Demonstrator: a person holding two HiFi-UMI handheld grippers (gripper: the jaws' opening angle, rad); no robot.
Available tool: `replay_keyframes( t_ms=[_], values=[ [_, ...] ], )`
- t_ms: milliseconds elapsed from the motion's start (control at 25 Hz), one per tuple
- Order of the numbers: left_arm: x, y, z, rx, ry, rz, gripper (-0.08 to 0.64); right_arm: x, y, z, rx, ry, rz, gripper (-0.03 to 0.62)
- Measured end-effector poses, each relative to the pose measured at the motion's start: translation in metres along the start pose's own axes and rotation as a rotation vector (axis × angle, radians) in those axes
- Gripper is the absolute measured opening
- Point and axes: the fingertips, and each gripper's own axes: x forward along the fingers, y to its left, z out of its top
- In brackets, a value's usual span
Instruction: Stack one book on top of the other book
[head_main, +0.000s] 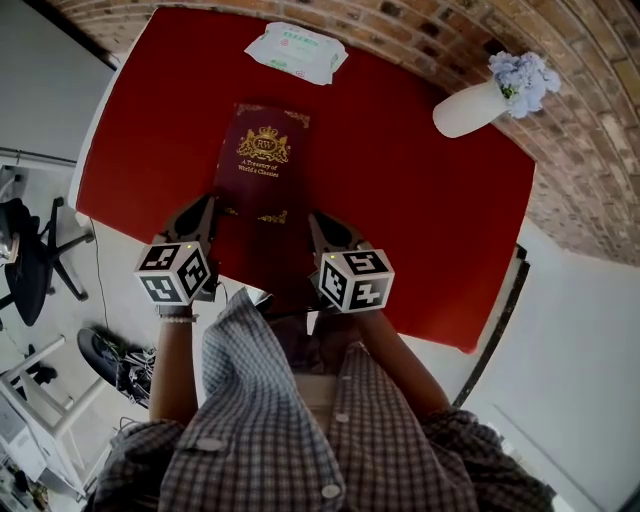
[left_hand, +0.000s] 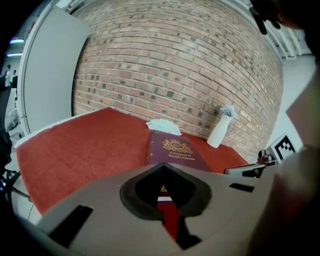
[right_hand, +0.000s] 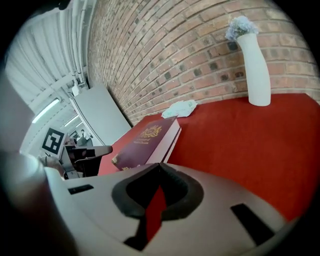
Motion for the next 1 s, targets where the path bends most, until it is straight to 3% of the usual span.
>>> replay_keyframes(
  t_ms=[160, 320, 600, 1000],
  values=[
    [-0.005, -0.018, 0.012, 0.057, -0.042, -0.011, 0.008, -0.017, -0.014, 0.004, -0.017, -0.035, -0.018, 0.008],
    [-0.006, -0.046, 0.023, 0.036, -0.085, -0.075, 0.008, -0.040, -0.024, 0.013, -0.050, -0.092, -0.041, 0.008],
    [0.004, -0.108, 0.018, 0.073, -0.053, -0.207, 0.008, -0.075, -0.046, 0.012, -0.035, -0.100, -0.073, 0.008],
    [0.011, -0.168, 0.020, 0.130, -0.058, -0.295, 0.008, -0.127, -0.079, 0.025, -0.060, -0.160, -0.124, 0.008]
  ],
)
